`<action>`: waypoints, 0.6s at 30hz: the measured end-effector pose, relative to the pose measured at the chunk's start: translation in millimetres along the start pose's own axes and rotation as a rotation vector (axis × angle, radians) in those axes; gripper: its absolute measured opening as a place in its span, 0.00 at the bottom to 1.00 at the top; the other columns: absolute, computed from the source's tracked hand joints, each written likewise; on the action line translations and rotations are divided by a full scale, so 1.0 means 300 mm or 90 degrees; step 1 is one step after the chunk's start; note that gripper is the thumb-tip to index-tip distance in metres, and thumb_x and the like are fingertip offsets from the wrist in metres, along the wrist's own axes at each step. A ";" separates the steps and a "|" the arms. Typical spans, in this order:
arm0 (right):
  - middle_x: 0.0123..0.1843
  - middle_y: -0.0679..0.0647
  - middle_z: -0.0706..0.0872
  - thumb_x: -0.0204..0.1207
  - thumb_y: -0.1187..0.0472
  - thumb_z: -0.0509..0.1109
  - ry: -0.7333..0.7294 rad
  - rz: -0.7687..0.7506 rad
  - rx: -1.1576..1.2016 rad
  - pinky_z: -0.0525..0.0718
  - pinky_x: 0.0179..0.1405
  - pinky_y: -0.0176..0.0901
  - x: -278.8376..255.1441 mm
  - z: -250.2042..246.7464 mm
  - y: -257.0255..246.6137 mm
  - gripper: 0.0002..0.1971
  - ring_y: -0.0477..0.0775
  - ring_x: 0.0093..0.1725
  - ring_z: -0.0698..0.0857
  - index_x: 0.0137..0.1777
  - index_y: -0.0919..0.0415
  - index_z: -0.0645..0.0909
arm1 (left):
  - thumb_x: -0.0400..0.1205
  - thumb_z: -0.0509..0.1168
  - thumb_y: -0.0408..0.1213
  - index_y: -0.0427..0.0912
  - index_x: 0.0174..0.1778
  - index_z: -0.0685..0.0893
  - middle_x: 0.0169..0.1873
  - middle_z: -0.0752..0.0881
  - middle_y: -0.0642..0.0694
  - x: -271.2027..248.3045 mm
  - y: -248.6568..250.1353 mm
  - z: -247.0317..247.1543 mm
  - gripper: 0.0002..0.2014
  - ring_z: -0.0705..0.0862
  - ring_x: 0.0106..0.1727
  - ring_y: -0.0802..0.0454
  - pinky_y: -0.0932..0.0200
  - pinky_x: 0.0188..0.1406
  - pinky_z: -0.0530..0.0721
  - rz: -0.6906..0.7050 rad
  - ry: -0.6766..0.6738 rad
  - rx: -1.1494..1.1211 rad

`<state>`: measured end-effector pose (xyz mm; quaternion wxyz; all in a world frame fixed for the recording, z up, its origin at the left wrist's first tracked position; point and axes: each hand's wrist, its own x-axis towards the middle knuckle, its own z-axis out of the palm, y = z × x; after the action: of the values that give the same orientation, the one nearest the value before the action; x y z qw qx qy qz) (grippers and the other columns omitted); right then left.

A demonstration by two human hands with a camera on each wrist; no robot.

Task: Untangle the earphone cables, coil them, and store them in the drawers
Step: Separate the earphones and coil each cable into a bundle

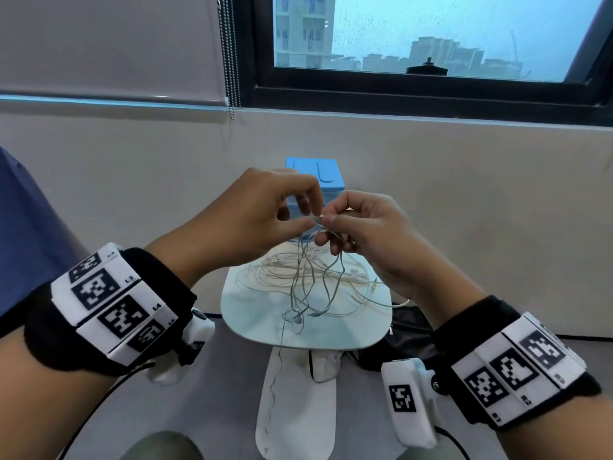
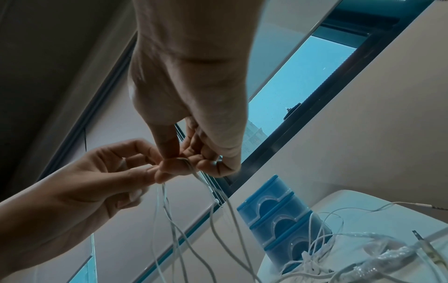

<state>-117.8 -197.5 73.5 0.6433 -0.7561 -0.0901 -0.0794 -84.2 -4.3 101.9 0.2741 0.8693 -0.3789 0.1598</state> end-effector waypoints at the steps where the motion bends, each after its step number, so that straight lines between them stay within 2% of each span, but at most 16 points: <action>1: 0.38 0.66 0.91 0.82 0.71 0.70 -0.002 -0.003 0.007 0.74 0.37 0.48 -0.001 -0.002 -0.001 0.05 0.55 0.31 0.82 0.45 0.65 0.83 | 0.78 0.79 0.42 0.58 0.45 0.87 0.43 0.85 0.60 -0.001 0.001 -0.001 0.08 0.82 0.36 0.58 0.70 0.33 0.75 0.015 0.004 0.008; 5: 0.37 0.66 0.90 0.83 0.72 0.69 -0.013 0.003 0.066 0.76 0.38 0.47 -0.012 -0.012 -0.006 0.02 0.65 0.40 0.81 0.49 0.68 0.81 | 0.76 0.81 0.43 0.56 0.45 0.89 0.43 0.83 0.59 0.002 0.006 -0.009 0.07 0.79 0.34 0.59 0.70 0.34 0.73 0.076 0.016 0.026; 7: 0.36 0.65 0.90 0.84 0.72 0.69 -0.016 0.011 0.082 0.74 0.39 0.48 -0.017 -0.016 -0.011 0.02 0.66 0.42 0.80 0.49 0.68 0.81 | 0.77 0.80 0.41 0.54 0.46 0.90 0.43 0.83 0.60 0.005 0.009 -0.007 0.06 0.79 0.35 0.60 0.70 0.34 0.72 0.111 0.010 0.043; 10: 0.37 0.67 0.89 0.84 0.70 0.69 -0.020 0.021 0.096 0.74 0.39 0.47 -0.023 -0.026 -0.021 0.03 0.64 0.40 0.78 0.48 0.66 0.81 | 0.79 0.79 0.44 0.52 0.47 0.92 0.41 0.84 0.59 0.010 0.013 0.005 0.05 0.79 0.36 0.65 0.64 0.34 0.74 0.139 -0.008 0.079; 12: 0.37 0.67 0.90 0.85 0.70 0.68 -0.024 0.024 0.079 0.76 0.40 0.50 -0.022 -0.035 -0.025 0.03 0.63 0.39 0.79 0.49 0.66 0.80 | 0.80 0.78 0.45 0.51 0.46 0.92 0.39 0.84 0.60 0.014 0.015 0.011 0.04 0.80 0.37 0.65 0.65 0.34 0.74 0.131 -0.036 0.077; 15: 0.39 0.69 0.91 0.86 0.70 0.67 -0.035 0.044 0.009 0.74 0.46 0.57 -0.016 -0.048 -0.019 0.02 0.60 0.34 0.82 0.50 0.65 0.79 | 0.80 0.78 0.43 0.51 0.40 0.92 0.33 0.85 0.62 0.018 0.014 -0.002 0.04 0.82 0.36 0.65 0.72 0.34 0.74 0.102 -0.070 0.042; 18: 0.42 0.75 0.91 0.84 0.71 0.64 -0.043 0.100 -0.039 0.74 0.42 0.51 -0.019 -0.065 0.005 0.03 0.59 0.32 0.86 0.50 0.66 0.79 | 0.81 0.76 0.42 0.51 0.37 0.90 0.25 0.84 0.68 0.024 0.010 -0.040 0.07 0.82 0.26 0.63 0.72 0.30 0.74 0.002 -0.011 -0.003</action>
<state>-123.2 -217.1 73.7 0.6205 -0.7826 -0.0499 -0.0058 -82.6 -3.0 116.0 0.2724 0.8694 -0.3832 0.1517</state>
